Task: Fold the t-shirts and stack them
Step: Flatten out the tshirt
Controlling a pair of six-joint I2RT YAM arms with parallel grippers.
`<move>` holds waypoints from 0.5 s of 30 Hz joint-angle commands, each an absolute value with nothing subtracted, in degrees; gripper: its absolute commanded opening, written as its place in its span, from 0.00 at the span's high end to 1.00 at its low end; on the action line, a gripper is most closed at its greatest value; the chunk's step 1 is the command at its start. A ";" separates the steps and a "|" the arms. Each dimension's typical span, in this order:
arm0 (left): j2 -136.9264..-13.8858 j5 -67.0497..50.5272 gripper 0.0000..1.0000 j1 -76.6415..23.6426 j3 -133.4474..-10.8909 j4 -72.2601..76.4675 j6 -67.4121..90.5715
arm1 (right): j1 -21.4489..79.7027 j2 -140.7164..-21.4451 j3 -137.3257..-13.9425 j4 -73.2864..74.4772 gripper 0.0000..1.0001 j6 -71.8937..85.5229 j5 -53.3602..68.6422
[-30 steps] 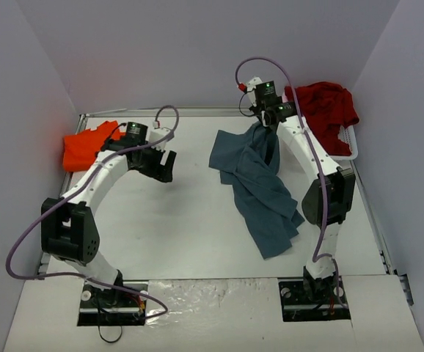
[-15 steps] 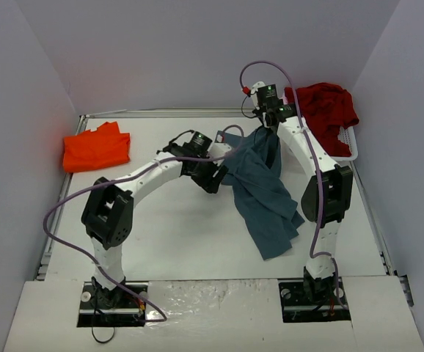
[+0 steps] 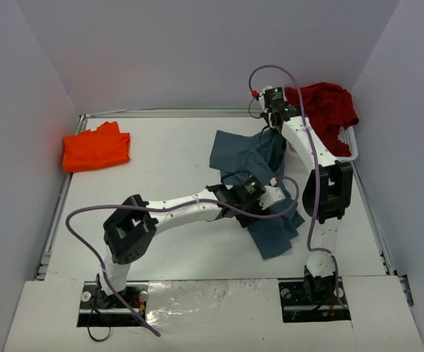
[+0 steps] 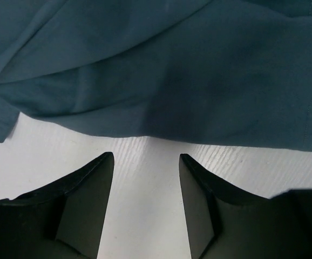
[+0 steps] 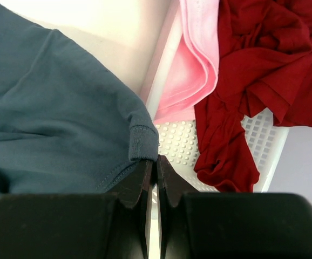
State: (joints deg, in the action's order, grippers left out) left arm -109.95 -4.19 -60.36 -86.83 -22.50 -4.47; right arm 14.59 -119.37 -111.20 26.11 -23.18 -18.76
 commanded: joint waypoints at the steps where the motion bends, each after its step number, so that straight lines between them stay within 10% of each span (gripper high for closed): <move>1: -111.53 0.53 0.50 -60.99 -89.21 -20.21 -3.61 | 14.77 -119.88 -110.13 25.75 1.00 -22.59 -19.16; 15: -117.95 1.85 0.56 -68.90 -94.39 -20.65 -0.97 | 14.59 -121.38 -109.51 25.75 1.00 -22.85 -18.46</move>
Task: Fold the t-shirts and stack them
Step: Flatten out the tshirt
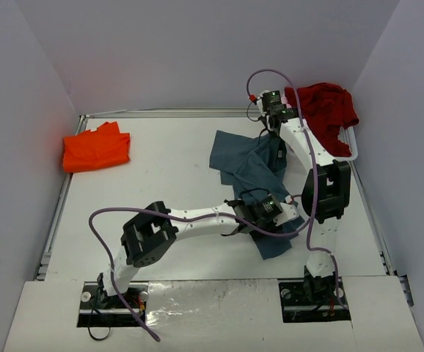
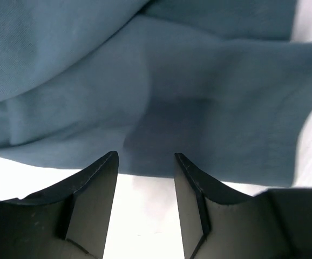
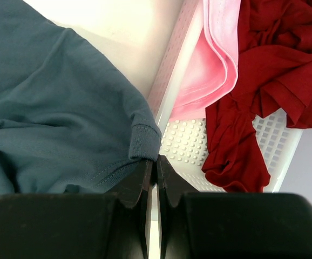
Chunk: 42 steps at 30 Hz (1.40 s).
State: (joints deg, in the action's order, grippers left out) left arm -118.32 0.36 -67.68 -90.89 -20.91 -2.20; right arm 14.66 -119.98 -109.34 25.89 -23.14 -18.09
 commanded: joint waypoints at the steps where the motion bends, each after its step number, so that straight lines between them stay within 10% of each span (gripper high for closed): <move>1: -118.21 2.19 0.56 -69.08 -94.48 -20.83 -0.88 | 14.59 -121.46 -109.51 25.75 1.00 -22.85 -18.37; 16: -122.34 1.85 0.71 -70.14 -92.81 -20.92 -0.70 | 13.98 -121.03 -108.46 25.75 1.00 -23.20 -17.58; 22: -121.82 2.28 0.97 -70.14 -91.32 -21.53 -1.49 | 13.80 -120.94 -107.75 25.75 1.00 -23.12 -17.40; 42: -92.92 6.95 0.98 -46.77 -69.80 -28.91 -11.34 | 13.36 -117.86 -105.74 25.93 1.00 -23.03 -15.12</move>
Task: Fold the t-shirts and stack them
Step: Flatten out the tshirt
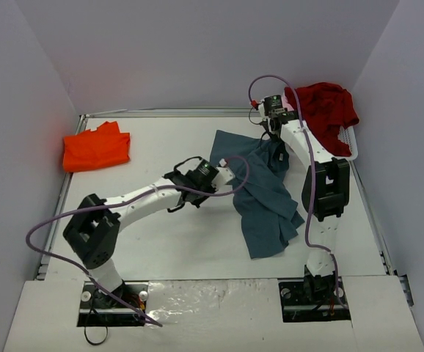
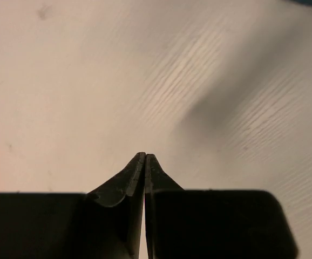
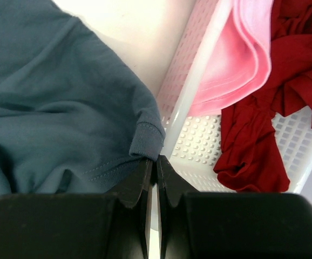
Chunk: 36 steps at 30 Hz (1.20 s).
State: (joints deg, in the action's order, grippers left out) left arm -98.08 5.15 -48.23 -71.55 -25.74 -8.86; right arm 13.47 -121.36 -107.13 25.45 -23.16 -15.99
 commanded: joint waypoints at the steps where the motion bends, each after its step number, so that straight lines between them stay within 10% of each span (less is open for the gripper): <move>1: -92.12 6.42 0.98 -46.06 -69.35 -29.26 -11.34 | 13.36 -117.25 -105.47 25.93 1.00 -23.11 -14.94; 4: -90.00 4.05 0.98 -45.70 -69.34 -29.35 -11.34 | 13.36 -116.81 -104.85 25.93 1.00 -23.20 -14.50; 10: -92.45 4.03 0.67 -54.37 -73.20 -29.01 -12.91 | 13.54 -117.33 -104.77 25.93 1.00 -22.59 -13.71; 36: -116.37 2.37 0.28 -72.59 -93.52 -23.73 -8.79 | 13.89 -121.37 -104.41 26.28 1.00 -23.47 -13.54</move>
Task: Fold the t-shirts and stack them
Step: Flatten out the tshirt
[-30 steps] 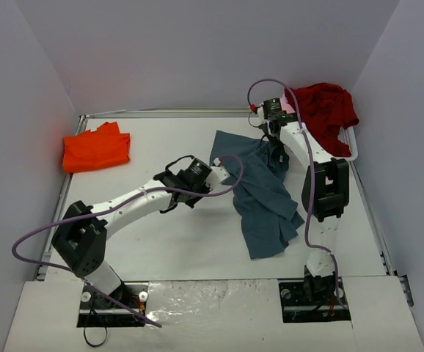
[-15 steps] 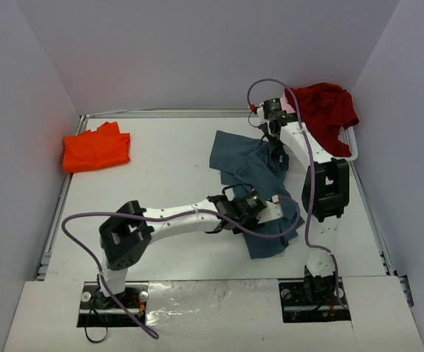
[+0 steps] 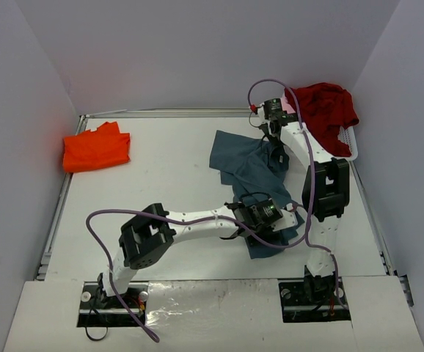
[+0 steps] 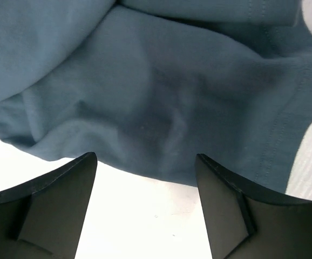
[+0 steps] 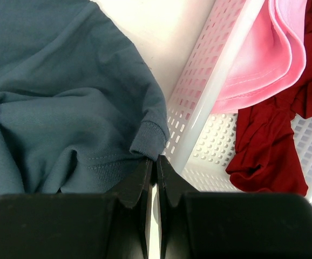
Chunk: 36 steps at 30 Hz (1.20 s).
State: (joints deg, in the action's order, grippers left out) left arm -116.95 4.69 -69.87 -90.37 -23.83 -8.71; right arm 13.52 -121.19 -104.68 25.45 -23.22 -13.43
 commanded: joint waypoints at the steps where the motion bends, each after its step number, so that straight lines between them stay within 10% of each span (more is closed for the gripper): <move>1: -116.63 2.20 0.27 -72.68 -93.52 -23.64 -8.88 | 13.89 -121.38 -104.50 26.28 1.00 -23.47 -13.45; 15: -122.78 -2.54 0.27 -73.56 -95.62 -24.95 -8.35 | 14.15 -121.11 -103.62 26.28 1.00 -23.91 -13.18; 26: -125.51 -3.96 0.97 -73.74 -96.24 -28.04 -8.70 | 14.24 -120.59 -102.83 26.28 1.00 -24.17 -13.27; 36: -115.76 -0.53 0.98 -68.48 -87.64 -27.77 -10.81 | 14.15 -120.06 -103.09 26.28 1.00 -24.35 -13.80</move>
